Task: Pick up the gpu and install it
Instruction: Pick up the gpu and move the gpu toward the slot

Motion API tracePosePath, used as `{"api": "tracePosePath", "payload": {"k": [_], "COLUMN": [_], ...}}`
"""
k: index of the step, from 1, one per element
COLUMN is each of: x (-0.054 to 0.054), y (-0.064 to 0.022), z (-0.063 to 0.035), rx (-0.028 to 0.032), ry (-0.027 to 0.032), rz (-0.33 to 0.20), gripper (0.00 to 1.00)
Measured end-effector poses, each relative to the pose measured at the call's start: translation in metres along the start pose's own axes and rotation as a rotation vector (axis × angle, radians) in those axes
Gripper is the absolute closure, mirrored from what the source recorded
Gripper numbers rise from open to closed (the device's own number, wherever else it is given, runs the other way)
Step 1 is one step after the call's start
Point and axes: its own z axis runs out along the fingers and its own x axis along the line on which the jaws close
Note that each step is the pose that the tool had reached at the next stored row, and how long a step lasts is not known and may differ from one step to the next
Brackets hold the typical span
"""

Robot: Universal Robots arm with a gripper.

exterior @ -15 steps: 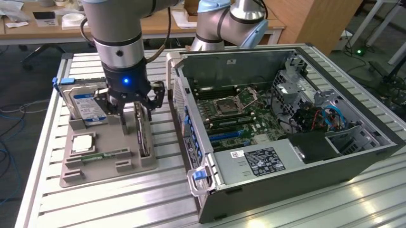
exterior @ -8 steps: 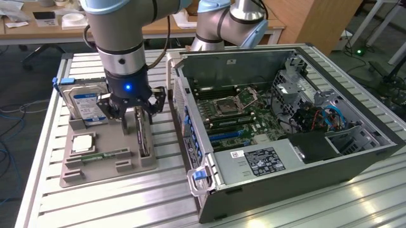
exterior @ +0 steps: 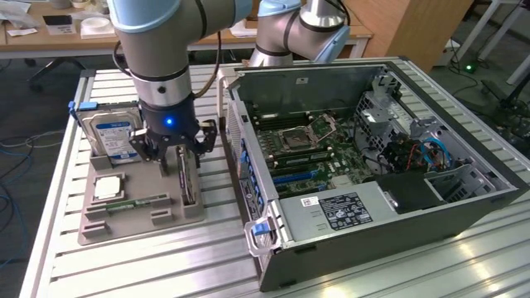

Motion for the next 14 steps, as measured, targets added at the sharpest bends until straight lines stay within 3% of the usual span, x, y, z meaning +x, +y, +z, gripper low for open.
{"api": "tracePosePath", "payload": {"k": [14], "x": [-0.002], "y": [-0.0004], "z": [0.0217], "rx": [0.0], "ry": [0.0002], "rz": [-0.004], "gripper": [0.36]}}
